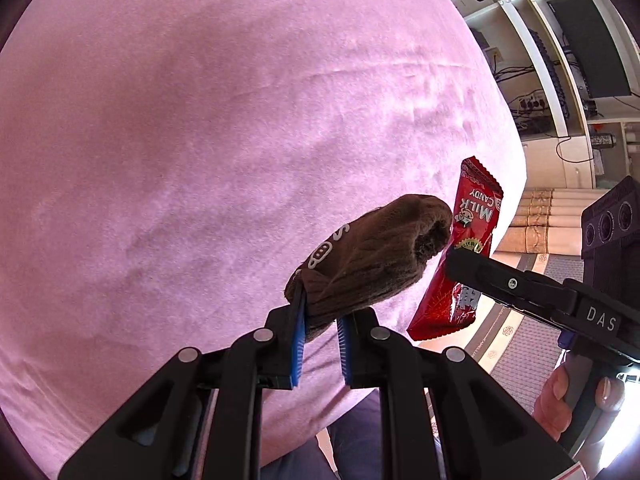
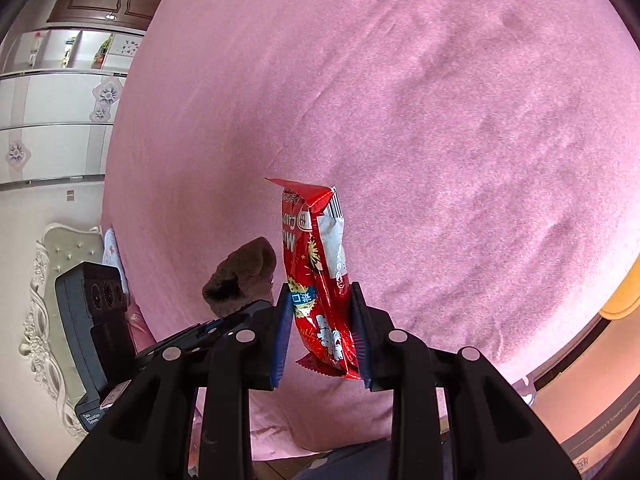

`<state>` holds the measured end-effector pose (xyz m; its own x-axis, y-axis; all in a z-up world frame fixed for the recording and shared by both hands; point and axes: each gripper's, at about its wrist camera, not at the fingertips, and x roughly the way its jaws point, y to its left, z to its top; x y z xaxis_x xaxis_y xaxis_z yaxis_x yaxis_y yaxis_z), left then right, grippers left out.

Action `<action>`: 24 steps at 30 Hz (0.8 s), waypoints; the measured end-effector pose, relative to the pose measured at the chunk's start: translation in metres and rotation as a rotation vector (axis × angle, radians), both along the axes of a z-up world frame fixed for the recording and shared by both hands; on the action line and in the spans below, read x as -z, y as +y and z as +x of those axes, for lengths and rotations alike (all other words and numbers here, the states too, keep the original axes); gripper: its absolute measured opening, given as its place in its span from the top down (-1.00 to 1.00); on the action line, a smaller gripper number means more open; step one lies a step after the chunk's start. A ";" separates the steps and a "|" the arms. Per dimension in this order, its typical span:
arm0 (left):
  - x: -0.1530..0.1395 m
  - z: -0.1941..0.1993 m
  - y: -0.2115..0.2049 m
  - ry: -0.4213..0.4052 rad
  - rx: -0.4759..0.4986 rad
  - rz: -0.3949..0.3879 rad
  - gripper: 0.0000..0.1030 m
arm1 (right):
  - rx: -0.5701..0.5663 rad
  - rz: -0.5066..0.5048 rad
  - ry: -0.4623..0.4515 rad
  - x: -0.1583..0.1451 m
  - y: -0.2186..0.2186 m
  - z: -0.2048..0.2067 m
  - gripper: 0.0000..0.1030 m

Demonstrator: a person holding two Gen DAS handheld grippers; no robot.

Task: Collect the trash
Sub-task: 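Carry the brown sock and red wrapper over the yellow basin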

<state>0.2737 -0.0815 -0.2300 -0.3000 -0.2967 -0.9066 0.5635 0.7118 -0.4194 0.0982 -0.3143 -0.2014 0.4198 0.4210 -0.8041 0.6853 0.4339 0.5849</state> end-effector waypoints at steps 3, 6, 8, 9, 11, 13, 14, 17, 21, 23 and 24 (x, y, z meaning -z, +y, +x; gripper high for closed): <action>-0.009 -0.053 -0.026 -0.001 0.043 -0.002 0.72 | 0.037 -0.004 -0.012 -0.004 -0.005 -0.026 0.47; -0.015 -0.082 -0.042 0.001 0.073 0.000 0.72 | 0.070 -0.004 -0.021 -0.007 -0.018 -0.053 0.47; -0.018 -0.104 -0.060 0.001 0.088 0.002 0.72 | 0.086 -0.003 -0.022 -0.009 -0.030 -0.076 0.47; -0.019 -0.117 -0.069 0.005 0.096 0.001 0.72 | 0.092 -0.005 -0.020 -0.009 -0.038 -0.088 0.47; -0.020 -0.138 -0.088 0.010 0.120 0.001 0.72 | 0.108 -0.016 -0.019 -0.013 -0.050 -0.112 0.47; -0.020 -0.160 -0.108 0.005 0.149 0.008 0.72 | 0.132 -0.020 -0.019 -0.015 -0.062 -0.136 0.46; -0.021 -0.171 -0.116 0.006 0.162 0.010 0.72 | 0.143 -0.016 -0.017 -0.015 -0.069 -0.148 0.46; -0.019 -0.202 -0.143 0.021 0.189 0.011 0.72 | 0.173 -0.014 -0.005 -0.014 -0.082 -0.178 0.46; -0.015 -0.243 -0.179 0.035 0.228 0.017 0.72 | 0.210 -0.014 0.009 -0.012 -0.106 -0.220 0.46; -0.013 -0.263 -0.196 0.040 0.254 0.022 0.72 | 0.233 -0.011 0.016 -0.009 -0.119 -0.237 0.46; -0.011 -0.272 -0.204 0.040 0.266 0.026 0.72 | 0.247 -0.008 0.020 -0.007 -0.126 -0.247 0.46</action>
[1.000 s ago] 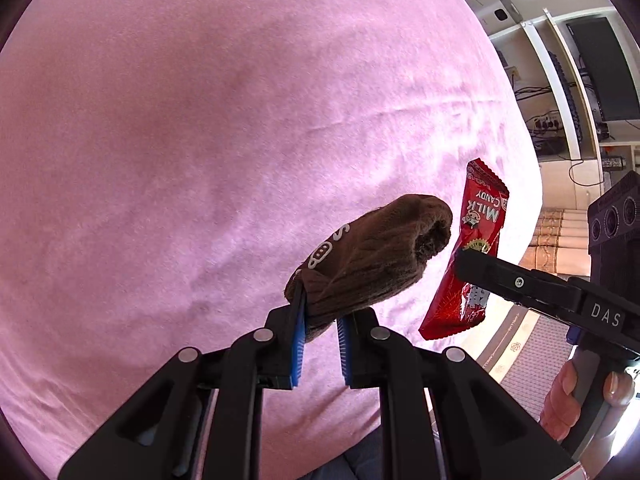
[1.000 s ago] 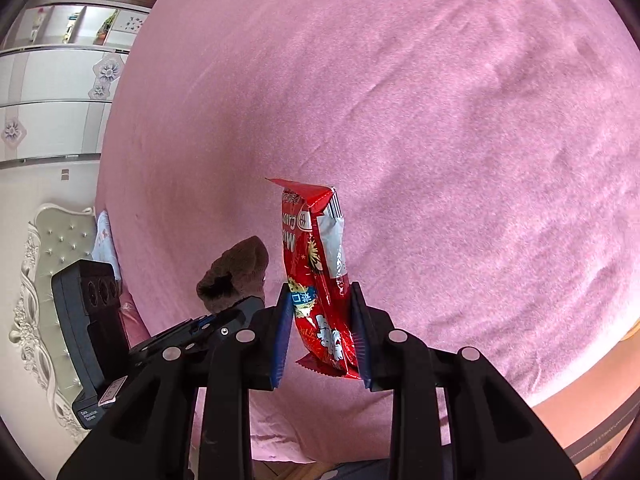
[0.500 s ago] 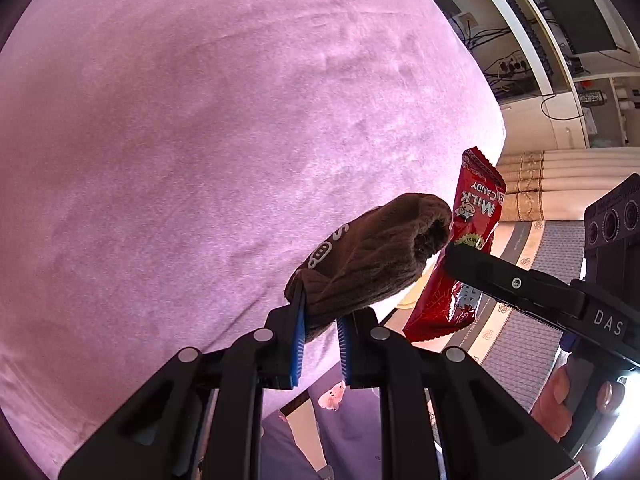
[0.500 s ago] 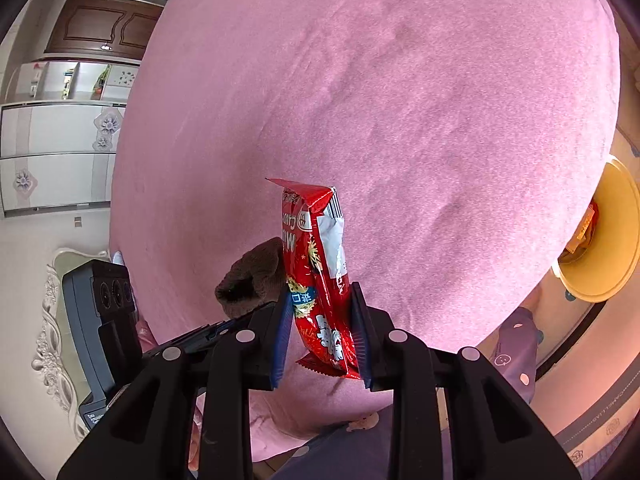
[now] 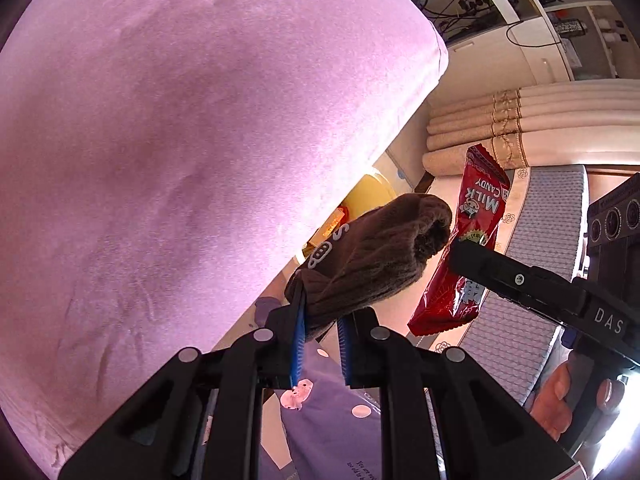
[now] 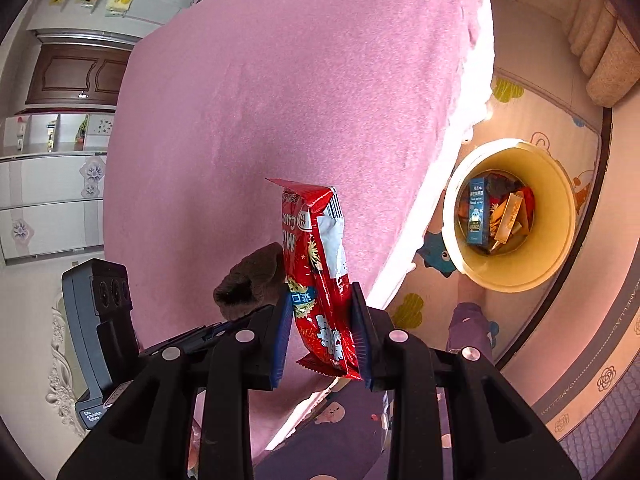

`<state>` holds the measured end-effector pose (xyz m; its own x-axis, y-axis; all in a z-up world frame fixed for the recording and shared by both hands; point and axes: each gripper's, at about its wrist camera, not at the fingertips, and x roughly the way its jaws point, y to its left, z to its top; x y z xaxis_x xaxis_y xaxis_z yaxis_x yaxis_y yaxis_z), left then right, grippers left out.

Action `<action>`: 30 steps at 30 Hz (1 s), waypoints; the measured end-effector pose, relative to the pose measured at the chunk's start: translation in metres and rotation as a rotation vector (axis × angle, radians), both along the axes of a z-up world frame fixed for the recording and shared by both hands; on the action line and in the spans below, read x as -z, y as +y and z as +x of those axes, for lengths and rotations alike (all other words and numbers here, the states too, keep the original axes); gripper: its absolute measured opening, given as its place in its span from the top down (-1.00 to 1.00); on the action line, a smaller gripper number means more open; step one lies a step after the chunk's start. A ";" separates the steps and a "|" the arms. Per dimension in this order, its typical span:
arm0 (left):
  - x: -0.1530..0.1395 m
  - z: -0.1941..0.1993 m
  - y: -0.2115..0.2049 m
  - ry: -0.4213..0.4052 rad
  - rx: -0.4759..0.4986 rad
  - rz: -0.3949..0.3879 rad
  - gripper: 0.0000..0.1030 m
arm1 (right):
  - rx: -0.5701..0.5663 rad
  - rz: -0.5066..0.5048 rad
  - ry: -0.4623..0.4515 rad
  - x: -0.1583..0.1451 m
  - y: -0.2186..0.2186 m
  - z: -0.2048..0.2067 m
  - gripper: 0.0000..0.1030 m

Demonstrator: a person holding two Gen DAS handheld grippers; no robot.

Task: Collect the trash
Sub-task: 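Carry the brown sock and red wrapper over the yellow basin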

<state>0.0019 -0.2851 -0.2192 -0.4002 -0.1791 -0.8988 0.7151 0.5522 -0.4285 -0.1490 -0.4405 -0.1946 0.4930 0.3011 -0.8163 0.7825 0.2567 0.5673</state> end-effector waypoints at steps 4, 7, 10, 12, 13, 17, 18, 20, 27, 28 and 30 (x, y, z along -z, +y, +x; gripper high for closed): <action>0.010 -0.033 -0.034 0.004 0.055 0.014 0.72 | 0.052 0.006 0.006 0.006 -0.026 -0.039 0.46; 0.020 -0.056 -0.058 0.003 0.101 0.025 0.72 | 0.091 0.011 0.017 0.015 -0.043 -0.067 0.46; 0.031 -0.080 -0.080 0.014 0.137 0.041 0.72 | 0.123 0.022 0.036 0.027 -0.059 -0.094 0.46; 0.038 -0.096 -0.092 0.019 0.165 0.052 0.72 | 0.135 0.019 0.055 0.034 -0.066 -0.110 0.46; 0.042 -0.103 -0.100 0.020 0.178 0.057 0.72 | 0.143 0.018 0.063 0.037 -0.068 -0.118 0.46; 0.057 -0.124 -0.116 0.025 0.222 0.081 0.72 | 0.176 0.032 0.085 0.050 -0.077 -0.144 0.46; 0.059 -0.127 -0.120 0.030 0.230 0.085 0.72 | 0.180 0.035 0.091 0.052 -0.079 -0.149 0.46; 0.062 -0.134 -0.128 0.030 0.239 0.091 0.71 | 0.187 0.039 0.097 0.056 -0.080 -0.155 0.45; 0.073 -0.146 -0.135 0.023 0.273 0.102 0.64 | 0.187 0.049 0.116 0.066 -0.084 -0.166 0.41; 0.074 -0.148 -0.135 0.023 0.276 0.102 0.57 | 0.193 0.052 0.115 0.066 -0.084 -0.168 0.39; 0.073 -0.150 -0.134 0.028 0.280 0.103 0.01 | 0.198 0.049 0.126 0.069 -0.084 -0.171 0.25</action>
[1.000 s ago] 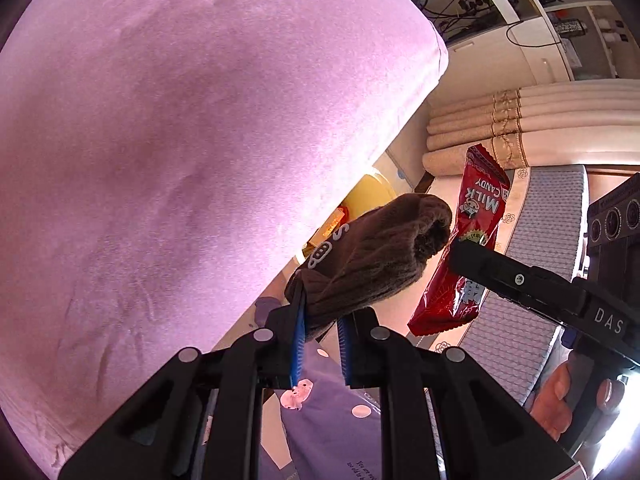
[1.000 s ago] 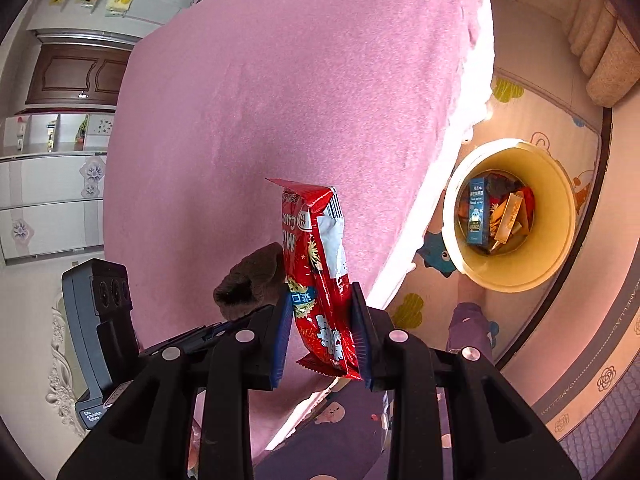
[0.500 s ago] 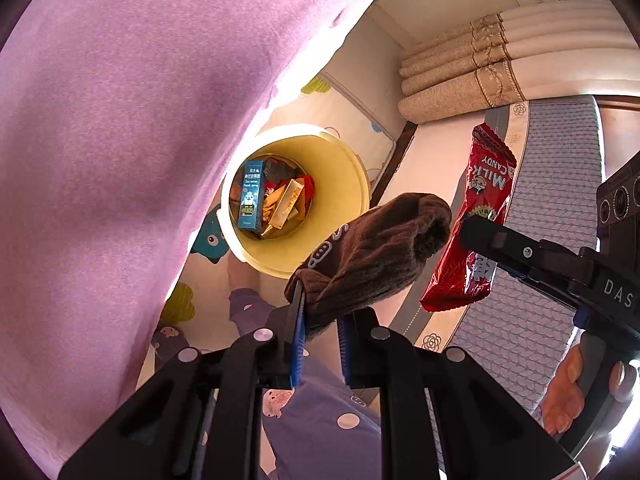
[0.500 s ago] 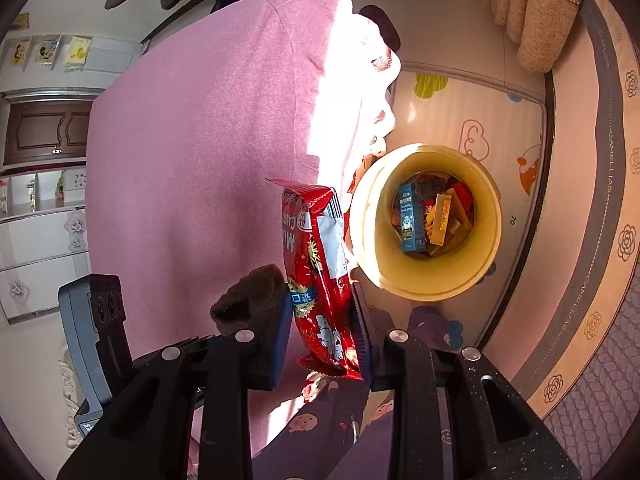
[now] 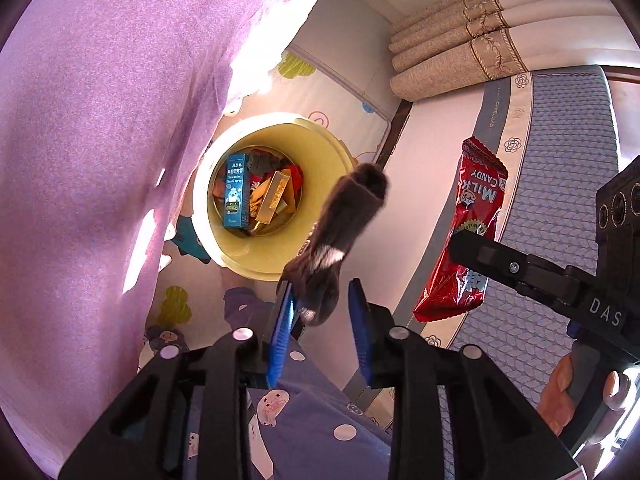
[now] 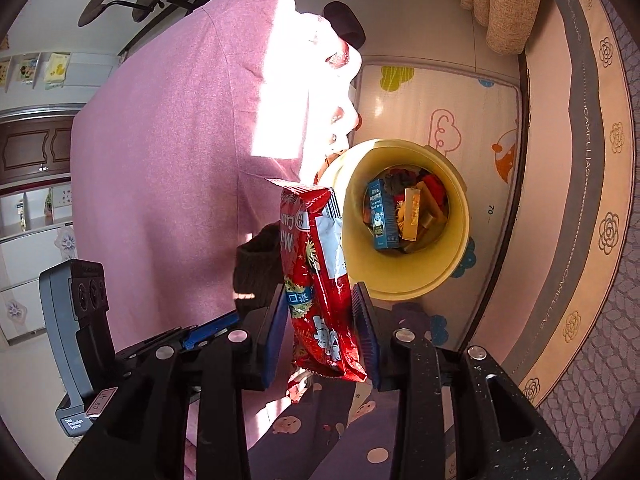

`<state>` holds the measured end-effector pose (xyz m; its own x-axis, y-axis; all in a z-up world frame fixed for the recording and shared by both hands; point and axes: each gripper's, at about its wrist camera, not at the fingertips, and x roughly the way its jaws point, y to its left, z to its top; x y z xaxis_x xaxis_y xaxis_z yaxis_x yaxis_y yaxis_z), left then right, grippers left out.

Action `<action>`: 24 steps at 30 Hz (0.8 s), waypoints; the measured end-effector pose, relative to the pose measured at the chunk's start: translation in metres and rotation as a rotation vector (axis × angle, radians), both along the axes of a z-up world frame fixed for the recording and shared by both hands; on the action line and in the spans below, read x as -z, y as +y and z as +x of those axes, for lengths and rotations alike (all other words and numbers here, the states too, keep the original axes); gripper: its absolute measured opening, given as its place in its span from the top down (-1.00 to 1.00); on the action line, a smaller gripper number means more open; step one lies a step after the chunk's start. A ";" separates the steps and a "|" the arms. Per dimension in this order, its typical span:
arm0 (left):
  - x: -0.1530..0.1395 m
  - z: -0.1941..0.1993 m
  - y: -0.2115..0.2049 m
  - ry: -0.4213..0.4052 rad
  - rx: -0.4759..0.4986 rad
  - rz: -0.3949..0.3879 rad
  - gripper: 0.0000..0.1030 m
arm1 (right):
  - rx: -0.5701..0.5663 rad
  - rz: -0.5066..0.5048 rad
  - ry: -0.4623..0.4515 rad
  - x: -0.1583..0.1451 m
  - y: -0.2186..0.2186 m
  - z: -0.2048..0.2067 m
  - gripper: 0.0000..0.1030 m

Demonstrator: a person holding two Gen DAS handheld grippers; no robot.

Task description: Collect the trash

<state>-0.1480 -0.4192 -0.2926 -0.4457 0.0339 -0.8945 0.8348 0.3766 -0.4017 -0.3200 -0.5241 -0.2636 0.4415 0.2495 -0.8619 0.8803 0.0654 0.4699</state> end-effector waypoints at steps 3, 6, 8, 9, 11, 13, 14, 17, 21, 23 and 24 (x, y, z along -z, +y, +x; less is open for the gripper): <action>-0.002 0.000 0.003 -0.028 -0.014 -0.004 -0.41 | 0.016 0.013 0.002 0.004 0.000 -0.006 0.19; -0.002 -0.001 0.004 -0.025 -0.010 0.001 -0.41 | 0.015 0.008 0.003 0.002 0.001 -0.009 0.19; -0.003 -0.001 0.006 -0.025 -0.018 -0.002 -0.41 | 0.015 0.010 0.001 0.001 0.001 -0.010 0.19; -0.004 0.000 0.007 -0.026 -0.023 -0.003 -0.41 | 0.013 0.009 -0.002 0.000 0.001 -0.010 0.19; -0.007 0.002 0.009 -0.025 -0.034 -0.010 -0.41 | 0.005 0.006 -0.009 -0.003 0.001 -0.008 0.19; -0.010 0.004 0.010 -0.024 -0.044 -0.017 -0.41 | -0.007 -0.001 -0.013 -0.006 0.000 -0.006 0.19; -0.012 0.005 0.010 -0.024 -0.048 -0.021 -0.41 | -0.015 -0.005 -0.017 -0.008 0.000 -0.004 0.19; -0.020 0.008 0.012 -0.032 -0.065 -0.037 -0.41 | -0.041 -0.014 -0.027 -0.013 -0.001 0.003 0.19; -0.034 0.015 0.017 -0.032 -0.100 -0.061 -0.41 | -0.083 -0.028 -0.041 -0.023 -0.001 0.014 0.19; -0.040 0.018 0.021 -0.041 -0.112 -0.071 -0.41 | -0.105 -0.034 -0.049 -0.028 0.000 0.020 0.19; -0.043 0.021 0.023 -0.043 -0.122 -0.076 -0.42 | -0.116 -0.037 -0.052 -0.031 0.000 0.024 0.19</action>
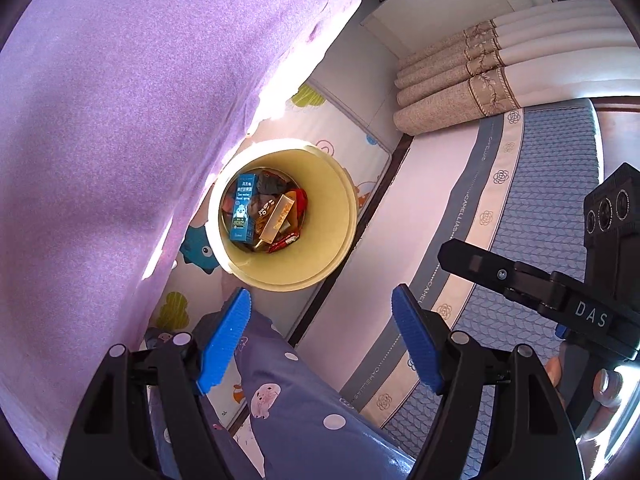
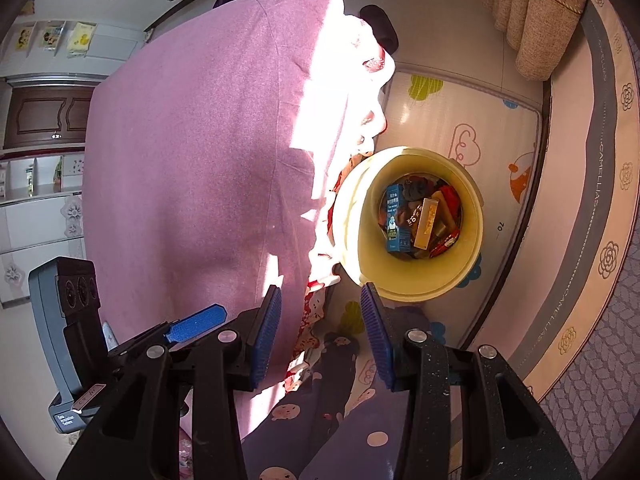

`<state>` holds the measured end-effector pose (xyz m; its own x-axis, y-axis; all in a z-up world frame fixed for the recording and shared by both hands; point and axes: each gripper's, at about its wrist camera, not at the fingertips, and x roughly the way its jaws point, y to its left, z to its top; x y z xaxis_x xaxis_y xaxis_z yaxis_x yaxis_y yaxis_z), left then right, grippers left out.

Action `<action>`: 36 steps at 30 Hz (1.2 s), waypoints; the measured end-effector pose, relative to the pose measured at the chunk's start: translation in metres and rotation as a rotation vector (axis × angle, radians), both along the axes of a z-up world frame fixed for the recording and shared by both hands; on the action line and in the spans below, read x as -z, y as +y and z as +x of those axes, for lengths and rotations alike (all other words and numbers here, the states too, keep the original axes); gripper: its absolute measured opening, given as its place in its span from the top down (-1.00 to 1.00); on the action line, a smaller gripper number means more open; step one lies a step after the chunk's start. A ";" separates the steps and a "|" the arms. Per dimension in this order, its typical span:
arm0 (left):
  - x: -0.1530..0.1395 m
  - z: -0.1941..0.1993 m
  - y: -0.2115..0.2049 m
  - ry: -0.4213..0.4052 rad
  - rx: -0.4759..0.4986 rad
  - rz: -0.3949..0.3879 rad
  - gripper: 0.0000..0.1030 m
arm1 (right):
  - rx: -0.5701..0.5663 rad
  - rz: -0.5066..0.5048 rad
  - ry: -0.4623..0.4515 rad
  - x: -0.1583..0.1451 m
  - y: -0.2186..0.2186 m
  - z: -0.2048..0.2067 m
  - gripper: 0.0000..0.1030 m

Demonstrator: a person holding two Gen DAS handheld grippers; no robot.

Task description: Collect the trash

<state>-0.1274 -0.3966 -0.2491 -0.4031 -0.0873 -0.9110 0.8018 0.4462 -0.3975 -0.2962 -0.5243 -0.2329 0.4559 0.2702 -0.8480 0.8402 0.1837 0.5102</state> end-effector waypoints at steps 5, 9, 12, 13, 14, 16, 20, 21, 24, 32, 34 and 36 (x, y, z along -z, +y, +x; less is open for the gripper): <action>-0.014 0.016 0.014 -0.004 -0.074 -0.024 -0.42 | -0.077 -0.020 -0.013 -0.014 0.005 0.021 0.19; -0.028 0.033 0.032 -0.017 -0.138 -0.049 -0.43 | -0.156 -0.043 -0.034 -0.031 0.014 0.045 0.19; -0.041 0.049 0.051 -0.030 -0.198 -0.064 -0.45 | -0.223 -0.061 -0.060 -0.045 0.025 0.070 0.19; -0.045 0.056 0.059 -0.037 -0.221 -0.066 -0.46 | -0.248 -0.068 -0.070 -0.051 0.029 0.079 0.19; -0.050 0.063 0.067 -0.040 -0.247 -0.066 -0.52 | -0.271 -0.075 -0.080 -0.057 0.034 0.088 0.19; -0.061 0.077 0.084 -0.048 -0.306 -0.081 -0.55 | -0.325 -0.089 -0.103 -0.068 0.045 0.111 0.19; -0.087 0.106 0.121 -0.092 -0.403 -0.110 -0.59 | -0.441 -0.117 -0.146 -0.089 0.072 0.158 0.19; -0.093 0.114 0.131 -0.104 -0.428 -0.113 -0.59 | -0.472 -0.123 -0.157 -0.094 0.080 0.170 0.19; -0.110 0.133 0.161 -0.150 -0.499 -0.121 -0.61 | -0.554 -0.142 -0.189 -0.111 0.105 0.204 0.19; -0.147 0.175 0.247 -0.292 -0.708 -0.103 -0.77 | -0.703 -0.155 -0.244 -0.143 0.167 0.271 0.19; -0.155 0.180 0.266 -0.325 -0.749 -0.087 -0.80 | -0.741 -0.171 -0.251 -0.152 0.181 0.283 0.14; -0.164 0.185 0.285 -0.350 -0.794 -0.084 -0.82 | -0.762 -0.182 -0.257 -0.160 0.192 0.292 0.06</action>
